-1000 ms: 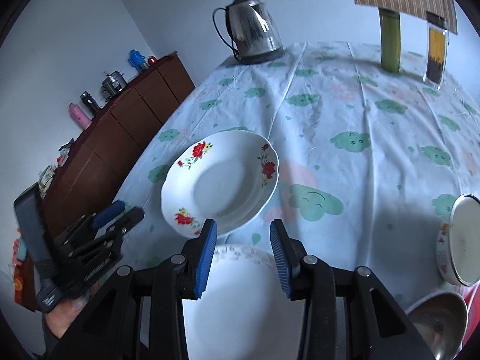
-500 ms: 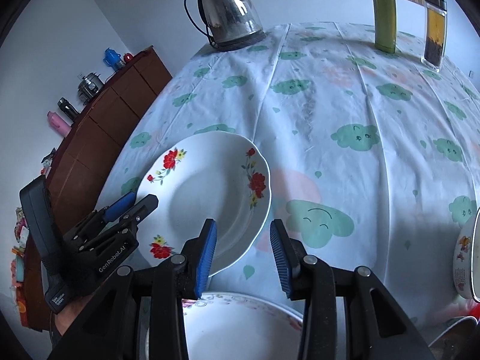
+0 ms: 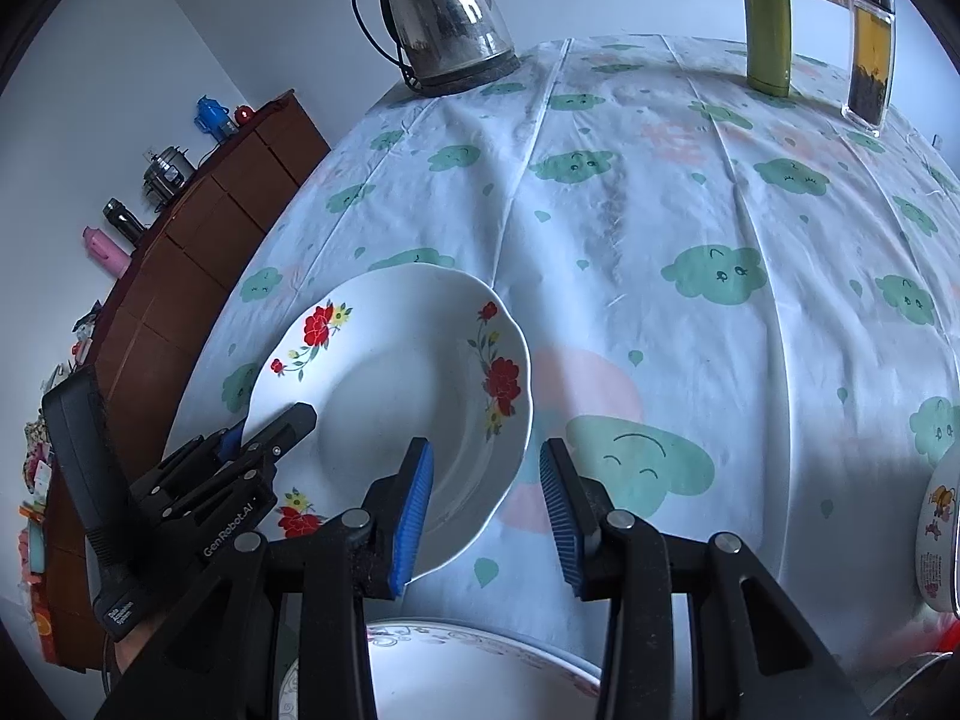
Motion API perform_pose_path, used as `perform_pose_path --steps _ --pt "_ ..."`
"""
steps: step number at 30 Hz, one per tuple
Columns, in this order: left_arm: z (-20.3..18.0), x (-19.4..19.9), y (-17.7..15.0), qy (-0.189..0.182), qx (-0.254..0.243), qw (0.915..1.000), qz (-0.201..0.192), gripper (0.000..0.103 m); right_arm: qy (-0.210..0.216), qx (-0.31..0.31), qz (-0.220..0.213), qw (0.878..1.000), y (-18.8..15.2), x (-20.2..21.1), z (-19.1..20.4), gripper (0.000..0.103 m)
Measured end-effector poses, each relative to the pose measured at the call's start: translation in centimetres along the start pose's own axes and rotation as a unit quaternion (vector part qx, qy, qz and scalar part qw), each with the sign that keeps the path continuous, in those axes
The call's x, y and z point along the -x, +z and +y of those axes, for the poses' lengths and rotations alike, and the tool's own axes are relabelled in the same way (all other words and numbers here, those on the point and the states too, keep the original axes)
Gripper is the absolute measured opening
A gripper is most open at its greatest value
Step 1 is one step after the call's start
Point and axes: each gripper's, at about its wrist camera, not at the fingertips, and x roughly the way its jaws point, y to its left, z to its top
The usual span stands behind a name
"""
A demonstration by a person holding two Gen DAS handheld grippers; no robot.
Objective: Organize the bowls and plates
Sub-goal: 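Move both grippers to the red-flower plate rim and grasp it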
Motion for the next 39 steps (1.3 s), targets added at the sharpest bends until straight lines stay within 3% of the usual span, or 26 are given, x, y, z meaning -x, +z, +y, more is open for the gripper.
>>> perform_pose_path --steps 9,16,39 --pt "0.0 0.0 0.0 -0.004 0.002 1.0000 0.000 0.027 0.004 -0.017 0.019 1.000 0.7 -1.8 -0.3 0.039" --pt "0.3 -0.1 0.1 -0.013 0.009 0.9999 -0.001 0.024 -0.012 0.009 0.017 1.000 0.3 -2.3 0.1 0.023" --pt "1.0 0.5 0.0 -0.005 0.025 0.9995 -0.018 0.024 -0.012 0.049 -0.011 0.999 -0.7 -1.1 1.5 0.023"
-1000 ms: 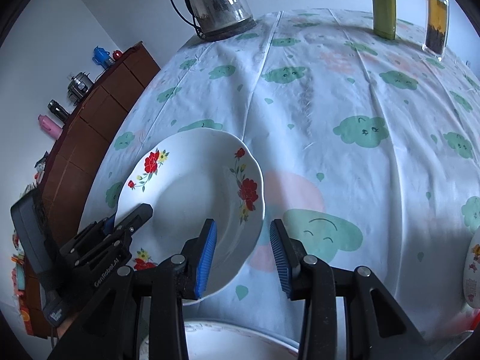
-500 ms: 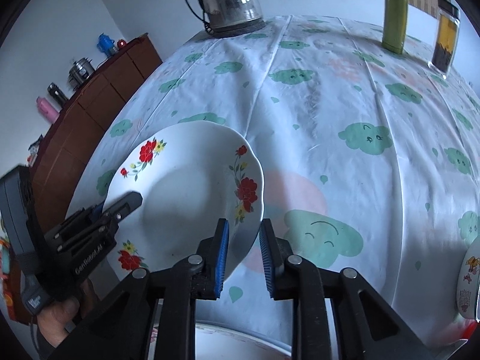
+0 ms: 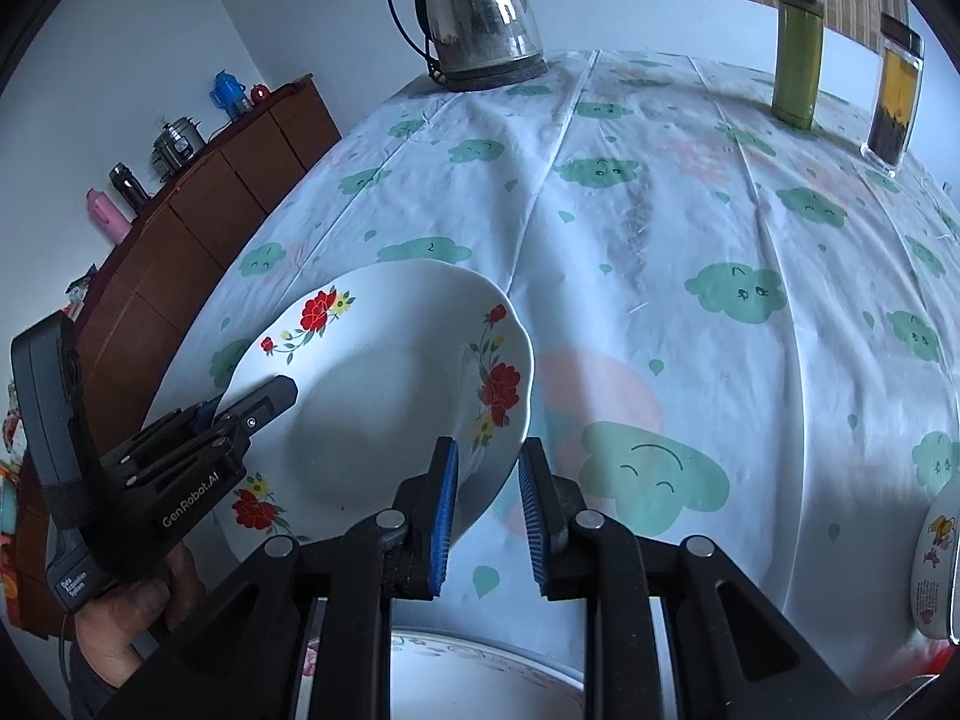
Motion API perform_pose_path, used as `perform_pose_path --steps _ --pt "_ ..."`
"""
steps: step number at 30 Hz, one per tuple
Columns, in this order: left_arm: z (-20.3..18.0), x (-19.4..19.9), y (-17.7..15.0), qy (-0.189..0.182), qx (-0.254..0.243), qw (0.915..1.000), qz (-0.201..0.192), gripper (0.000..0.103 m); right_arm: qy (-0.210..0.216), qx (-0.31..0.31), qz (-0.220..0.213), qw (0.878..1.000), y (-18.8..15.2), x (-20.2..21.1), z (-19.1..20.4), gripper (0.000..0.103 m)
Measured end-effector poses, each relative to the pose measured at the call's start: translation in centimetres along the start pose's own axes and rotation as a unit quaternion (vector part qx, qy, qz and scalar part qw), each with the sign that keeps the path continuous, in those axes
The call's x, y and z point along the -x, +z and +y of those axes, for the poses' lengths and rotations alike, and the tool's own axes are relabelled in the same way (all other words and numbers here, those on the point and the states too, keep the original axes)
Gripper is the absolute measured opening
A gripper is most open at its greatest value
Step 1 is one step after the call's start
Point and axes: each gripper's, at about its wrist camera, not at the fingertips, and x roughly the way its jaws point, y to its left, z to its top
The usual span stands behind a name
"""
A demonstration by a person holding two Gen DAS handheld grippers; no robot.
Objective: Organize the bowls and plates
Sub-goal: 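Move both grippers to the red-flower plate rim and grasp it, then lift and carry the red-flower plate with both grippers over the plate stack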
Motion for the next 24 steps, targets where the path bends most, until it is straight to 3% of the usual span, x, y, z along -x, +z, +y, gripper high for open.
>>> perform_pose_path --steps 24 --pt "0.0 0.7 0.1 -0.006 0.000 0.9997 -0.022 0.024 -0.010 0.038 -0.027 0.999 -1.0 1.9 1.1 0.023"
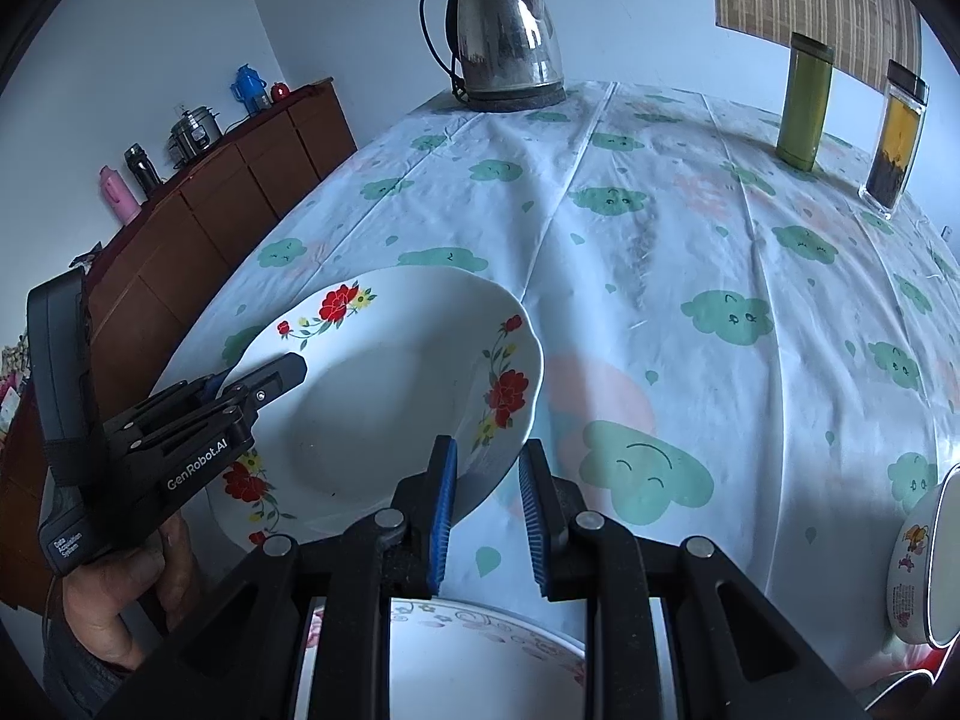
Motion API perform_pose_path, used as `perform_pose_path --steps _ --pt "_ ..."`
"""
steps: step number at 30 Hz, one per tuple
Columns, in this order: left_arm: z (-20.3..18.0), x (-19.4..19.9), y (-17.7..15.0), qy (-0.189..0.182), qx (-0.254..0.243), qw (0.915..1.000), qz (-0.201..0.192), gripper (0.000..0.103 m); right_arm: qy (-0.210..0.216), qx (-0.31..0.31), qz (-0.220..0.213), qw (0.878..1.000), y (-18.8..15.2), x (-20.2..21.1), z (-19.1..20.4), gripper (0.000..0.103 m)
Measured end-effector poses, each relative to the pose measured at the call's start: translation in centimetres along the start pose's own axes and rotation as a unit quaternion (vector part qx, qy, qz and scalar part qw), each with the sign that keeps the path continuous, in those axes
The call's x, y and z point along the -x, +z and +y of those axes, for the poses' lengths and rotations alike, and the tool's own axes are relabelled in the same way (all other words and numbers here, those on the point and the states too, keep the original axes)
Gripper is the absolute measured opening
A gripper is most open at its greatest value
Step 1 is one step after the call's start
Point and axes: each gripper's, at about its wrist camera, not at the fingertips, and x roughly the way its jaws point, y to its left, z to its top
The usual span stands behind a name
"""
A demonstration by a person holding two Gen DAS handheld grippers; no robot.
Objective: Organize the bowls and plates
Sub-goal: 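Lift and carry the red-flower plate with both grippers over the plate stack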
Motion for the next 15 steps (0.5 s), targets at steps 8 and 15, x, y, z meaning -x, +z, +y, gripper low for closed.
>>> perform_pose_path --steps 8,15 --pt "-0.2 0.3 -0.1 0.005 -0.005 0.9999 -0.010 0.024 0.003 0.000 -0.001 1.000 -0.2 0.3 0.0 0.023" --pt "-0.1 1.1 -0.1 0.008 -0.001 0.9995 -0.031 0.024 0.010 0.003 -0.008 1.000 -0.7 0.7 0.4 0.023"
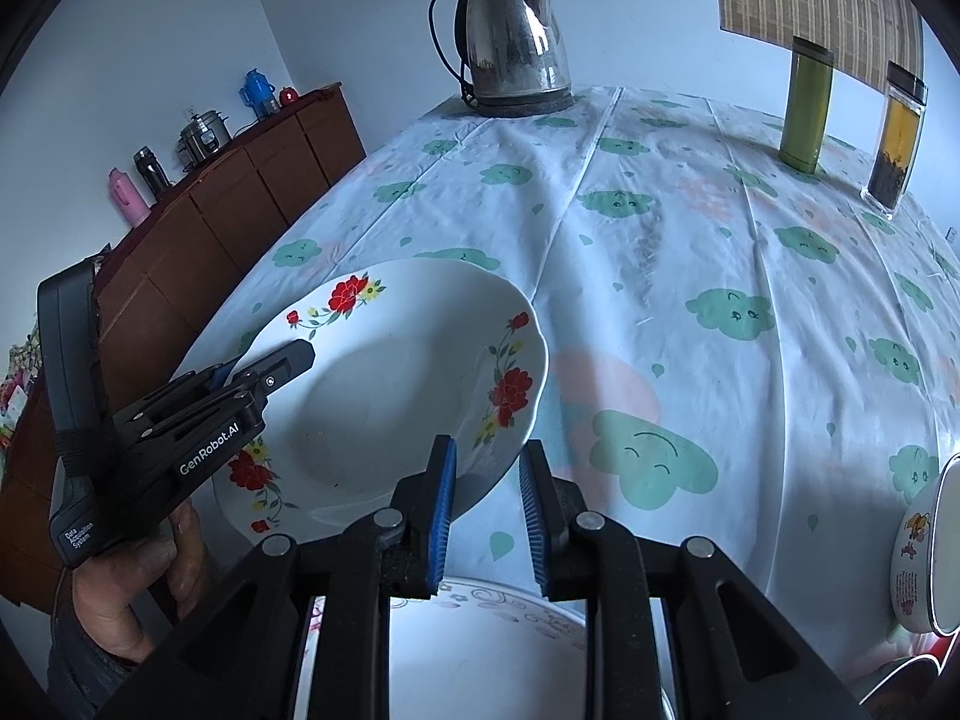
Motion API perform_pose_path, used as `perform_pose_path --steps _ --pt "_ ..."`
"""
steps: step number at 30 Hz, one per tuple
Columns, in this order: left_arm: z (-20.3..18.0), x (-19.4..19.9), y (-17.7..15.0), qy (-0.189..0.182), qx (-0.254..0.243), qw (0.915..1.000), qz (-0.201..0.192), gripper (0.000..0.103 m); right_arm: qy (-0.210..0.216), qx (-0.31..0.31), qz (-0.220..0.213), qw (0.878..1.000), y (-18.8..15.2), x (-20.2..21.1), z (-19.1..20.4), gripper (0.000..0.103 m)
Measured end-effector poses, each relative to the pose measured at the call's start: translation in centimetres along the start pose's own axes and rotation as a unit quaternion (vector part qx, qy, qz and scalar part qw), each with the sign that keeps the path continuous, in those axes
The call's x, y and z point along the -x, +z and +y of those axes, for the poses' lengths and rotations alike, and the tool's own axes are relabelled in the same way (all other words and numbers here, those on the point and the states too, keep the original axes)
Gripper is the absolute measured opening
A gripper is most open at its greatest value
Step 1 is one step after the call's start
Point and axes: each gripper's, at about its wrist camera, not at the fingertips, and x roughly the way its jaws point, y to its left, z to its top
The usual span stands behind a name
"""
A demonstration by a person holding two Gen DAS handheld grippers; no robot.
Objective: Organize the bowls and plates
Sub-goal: 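Lift and carry the red-flower plate with both grippers over the plate stack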
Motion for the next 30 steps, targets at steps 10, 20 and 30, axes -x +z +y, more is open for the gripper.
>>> perform_pose_path --steps 10,20,30 --pt "-0.4 1.3 -0.1 0.012 -0.011 0.9993 -0.035 0.024 0.016 -0.001 -0.007 1.000 -0.8 1.0 0.2 0.023" --pt "-1.1 2.3 -0.6 0.032 -0.016 0.9982 -0.047 0.024 0.024 -0.005 -0.005 1.000 -1.5 1.4 0.1 0.024" --pt "-2.3 3.9 -0.9 0.043 -0.025 0.9975 -0.049 0.024 0.036 -0.008 -0.016 0.999 -2.3 2.6 -0.3 0.024"
